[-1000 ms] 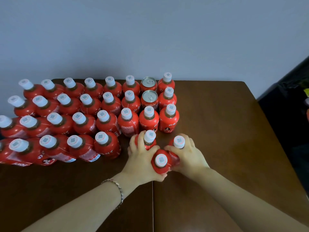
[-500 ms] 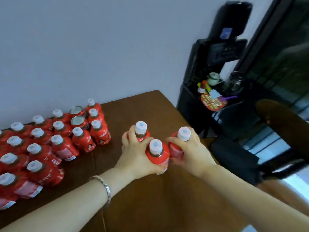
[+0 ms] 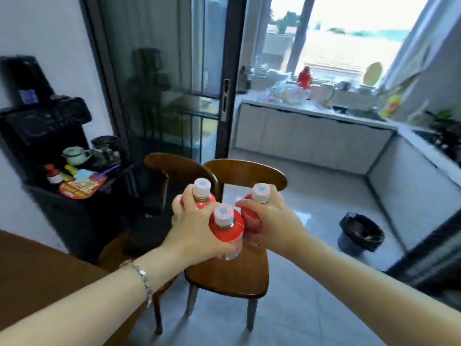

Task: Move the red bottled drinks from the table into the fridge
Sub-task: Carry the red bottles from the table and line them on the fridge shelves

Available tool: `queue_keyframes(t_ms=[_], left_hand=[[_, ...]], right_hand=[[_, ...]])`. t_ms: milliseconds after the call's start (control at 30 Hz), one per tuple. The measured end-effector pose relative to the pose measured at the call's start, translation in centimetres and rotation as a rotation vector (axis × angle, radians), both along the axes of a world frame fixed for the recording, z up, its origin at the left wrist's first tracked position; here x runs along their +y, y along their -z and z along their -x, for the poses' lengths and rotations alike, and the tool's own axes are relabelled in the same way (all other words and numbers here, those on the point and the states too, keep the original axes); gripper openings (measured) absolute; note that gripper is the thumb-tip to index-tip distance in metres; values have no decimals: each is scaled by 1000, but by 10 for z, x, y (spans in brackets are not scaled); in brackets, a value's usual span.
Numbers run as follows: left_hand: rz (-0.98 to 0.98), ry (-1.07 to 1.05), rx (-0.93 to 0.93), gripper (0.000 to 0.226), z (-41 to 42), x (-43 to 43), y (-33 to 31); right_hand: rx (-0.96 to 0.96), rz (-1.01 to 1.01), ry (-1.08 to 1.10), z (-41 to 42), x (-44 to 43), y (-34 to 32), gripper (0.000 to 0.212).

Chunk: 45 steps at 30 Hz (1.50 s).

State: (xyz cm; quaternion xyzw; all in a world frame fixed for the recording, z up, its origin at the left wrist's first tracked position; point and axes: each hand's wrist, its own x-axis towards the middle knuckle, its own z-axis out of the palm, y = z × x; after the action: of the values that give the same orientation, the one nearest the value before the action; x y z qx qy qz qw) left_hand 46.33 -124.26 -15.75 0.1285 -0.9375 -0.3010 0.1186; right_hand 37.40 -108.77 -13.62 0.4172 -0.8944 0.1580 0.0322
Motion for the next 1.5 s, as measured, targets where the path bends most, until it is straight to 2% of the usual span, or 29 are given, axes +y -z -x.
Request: queue_keyframes(t_ms=[100,233,400,533,700,833,967,1033,1067,1100,1133,1167,1200,1233,1367,1500], left_hand=[[-34,203,63,75,73,95,-8],[-35,450,39,72,148,201,-19],[-24,749,5,60,223,317,-28],[13,1000,40,61,289,426,-48],[62,1276,80,53,348,558,-77],[41,1452,152,51,368,655,-94],[-2,1556,152,48,374,767,-100],[-26,1566,179,46,365,821,-113],[-18,1588,135,48,363,850,-113],[-44,1648,196,50,343,958,-129],[-109,1659,185,51,342,988,-135],[-106,1661,149,50,342,989,-140],[-119,1687,160,50,336,1039,-145],[-55,1688,199,50,331,1052,-147],[-87,1709,216,49,332,1079,-147],[-146,1768,236,50,325,1164,-166]], right_hand=[[30,13,227,39,113,-12,58],[18,20,516,74,233,-16,58],[24,-24,814,101,356,-22,60],[56,-3,1072,119,452,-44,62],[73,26,1361,133,553,-75,62],[111,23,1535,127,626,-90,62],[149,57,1667,108,707,-98,60],[178,12,1727,98,751,-106,61],[183,49,1770,92,779,-105,63],[248,29,1837,74,875,-120,64],[287,41,1854,69,902,-126,64],[229,15,1872,72,905,-132,64],[266,15,1885,64,950,-138,64],[268,11,1901,61,958,-137,64],[294,8,1897,60,973,-138,65],[378,52,1938,53,1050,-152,61]])
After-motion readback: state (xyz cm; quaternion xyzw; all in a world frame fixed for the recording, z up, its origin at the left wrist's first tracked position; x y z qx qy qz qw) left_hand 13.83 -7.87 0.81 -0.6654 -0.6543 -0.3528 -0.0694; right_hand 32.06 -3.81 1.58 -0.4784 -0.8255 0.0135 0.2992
